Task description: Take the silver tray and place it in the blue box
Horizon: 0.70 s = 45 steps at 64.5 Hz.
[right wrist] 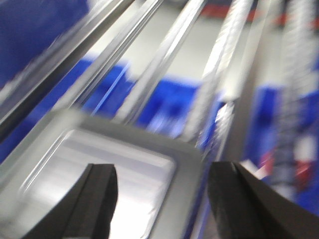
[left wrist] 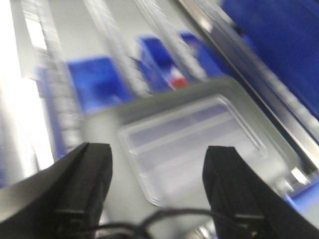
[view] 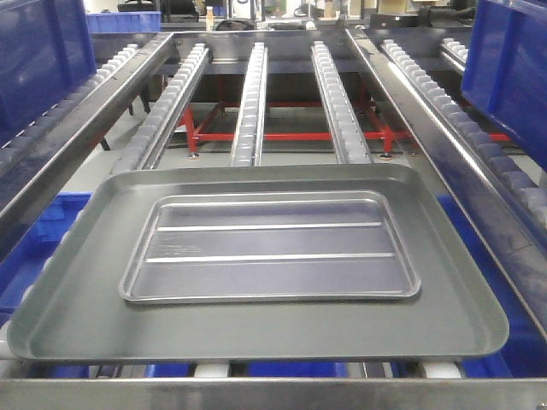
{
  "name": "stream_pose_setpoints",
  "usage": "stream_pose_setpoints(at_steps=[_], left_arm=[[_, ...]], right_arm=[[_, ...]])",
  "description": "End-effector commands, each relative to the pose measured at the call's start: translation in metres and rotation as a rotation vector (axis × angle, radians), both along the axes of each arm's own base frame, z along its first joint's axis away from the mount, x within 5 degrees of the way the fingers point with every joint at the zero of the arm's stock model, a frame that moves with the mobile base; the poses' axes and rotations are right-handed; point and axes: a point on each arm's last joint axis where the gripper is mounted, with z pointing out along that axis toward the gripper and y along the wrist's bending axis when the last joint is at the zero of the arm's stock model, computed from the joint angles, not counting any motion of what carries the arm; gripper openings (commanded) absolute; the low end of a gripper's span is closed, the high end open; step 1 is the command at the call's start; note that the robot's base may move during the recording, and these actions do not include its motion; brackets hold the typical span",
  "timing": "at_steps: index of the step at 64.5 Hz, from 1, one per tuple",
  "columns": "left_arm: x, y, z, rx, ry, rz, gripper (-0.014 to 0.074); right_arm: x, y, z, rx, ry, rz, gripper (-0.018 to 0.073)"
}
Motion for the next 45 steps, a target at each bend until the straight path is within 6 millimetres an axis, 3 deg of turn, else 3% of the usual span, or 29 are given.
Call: stream_pose_setpoints(at_steps=[1,11,21,35,45], left_arm=[[0.008,-0.021,0.01,-0.037,-0.034,-0.088,0.0309],[0.023,-0.05,0.001,0.014,0.121,-0.148,0.0307],[0.059,-0.063,-0.004,0.11,0.316,-0.018,0.0306],[0.111,-0.083,-0.029,0.167,0.5,0.204,0.0306],[0.134,-0.101,-0.056,0.189,0.603,0.252,0.0307]], right_arm=[[0.012,0.013,0.012,0.051,-0.067,0.039,0.0508],[0.034,0.038,-0.011,0.089,0.1,0.081,0.0508],[0.059,0.055,-0.037,0.002,0.291,0.082,0.0508],[0.1,0.079,-0.052,-0.074,0.518,0.044,0.0508],[0.13,0.084,-0.057,-0.141,0.628,-0.115,0.0508]])
